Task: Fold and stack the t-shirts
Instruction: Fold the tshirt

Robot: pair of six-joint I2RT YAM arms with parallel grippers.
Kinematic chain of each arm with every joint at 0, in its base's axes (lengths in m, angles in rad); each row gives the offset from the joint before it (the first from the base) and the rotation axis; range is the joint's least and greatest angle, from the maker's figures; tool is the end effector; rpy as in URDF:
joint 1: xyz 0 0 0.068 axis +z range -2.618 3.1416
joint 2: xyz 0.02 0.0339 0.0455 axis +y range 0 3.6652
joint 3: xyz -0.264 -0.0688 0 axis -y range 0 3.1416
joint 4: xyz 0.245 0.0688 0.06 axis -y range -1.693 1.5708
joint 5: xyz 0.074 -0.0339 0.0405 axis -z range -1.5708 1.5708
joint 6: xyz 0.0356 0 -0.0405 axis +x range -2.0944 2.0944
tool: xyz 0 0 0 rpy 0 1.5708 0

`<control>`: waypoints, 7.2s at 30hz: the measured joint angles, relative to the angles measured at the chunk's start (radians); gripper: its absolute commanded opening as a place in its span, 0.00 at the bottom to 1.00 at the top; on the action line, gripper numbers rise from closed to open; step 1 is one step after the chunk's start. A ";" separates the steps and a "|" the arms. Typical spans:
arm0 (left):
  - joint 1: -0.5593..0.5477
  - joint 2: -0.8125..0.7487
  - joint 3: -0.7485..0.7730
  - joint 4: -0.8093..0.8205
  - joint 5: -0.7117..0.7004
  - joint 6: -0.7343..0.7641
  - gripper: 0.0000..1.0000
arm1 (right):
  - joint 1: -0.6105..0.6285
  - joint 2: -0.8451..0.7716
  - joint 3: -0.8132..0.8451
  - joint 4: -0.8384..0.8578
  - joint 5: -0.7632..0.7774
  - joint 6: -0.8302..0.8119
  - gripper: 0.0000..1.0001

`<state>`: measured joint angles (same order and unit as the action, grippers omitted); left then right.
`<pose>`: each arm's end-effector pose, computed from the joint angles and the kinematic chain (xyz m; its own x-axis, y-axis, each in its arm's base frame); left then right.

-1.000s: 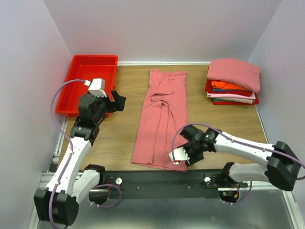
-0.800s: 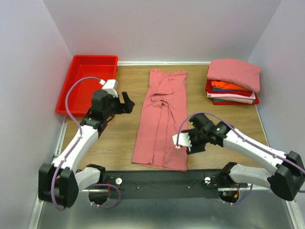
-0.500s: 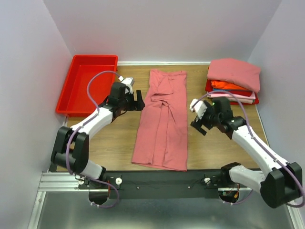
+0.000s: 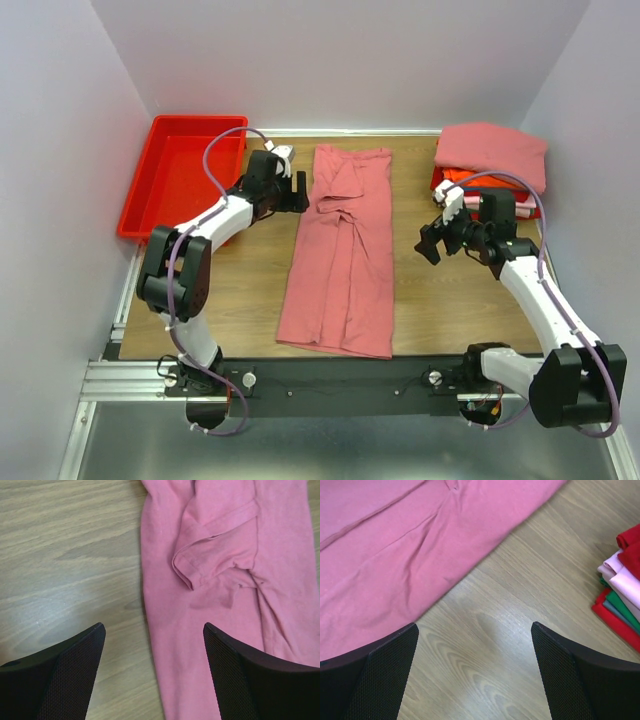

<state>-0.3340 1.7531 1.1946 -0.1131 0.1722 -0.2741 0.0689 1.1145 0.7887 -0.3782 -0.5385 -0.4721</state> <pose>0.3691 -0.1345 0.2263 -0.6876 -0.0437 -0.7247 0.2738 0.9089 -0.3145 0.2329 0.0344 0.2612 -0.3709 -0.4169 -0.8298 -0.6936 0.7185 -0.0510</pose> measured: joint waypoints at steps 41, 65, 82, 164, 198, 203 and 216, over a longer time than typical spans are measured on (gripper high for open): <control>0.006 0.570 0.687 -0.310 0.010 0.106 0.62 | -0.045 -0.014 -0.036 0.011 -0.079 -0.001 1.00; 0.102 0.707 0.848 -0.270 0.072 -0.114 0.00 | -0.058 -0.013 -0.038 0.011 -0.091 -0.001 1.00; 0.164 0.567 0.809 -0.278 -0.001 -0.149 0.56 | -0.079 -0.010 -0.054 0.010 -0.141 -0.031 1.00; -0.369 -1.258 -0.632 -0.313 0.028 0.938 0.93 | 0.415 0.225 0.037 -0.213 -0.155 -0.421 1.00; -0.639 -0.963 -0.727 -0.268 0.025 1.023 0.70 | 0.392 0.211 0.022 -0.207 -0.197 -0.431 1.00; -0.679 -0.873 -0.729 -0.259 0.014 1.054 0.69 | 0.392 0.196 0.021 -0.207 -0.215 -0.431 1.00; -0.714 -0.828 -0.716 -0.256 -0.087 1.046 0.68 | 0.445 0.292 0.027 -0.146 -0.185 -0.304 1.00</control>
<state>-1.0477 0.9249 0.4789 -0.3691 0.0853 0.7723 0.5140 1.4067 0.8158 -0.5240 -0.7231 -0.7765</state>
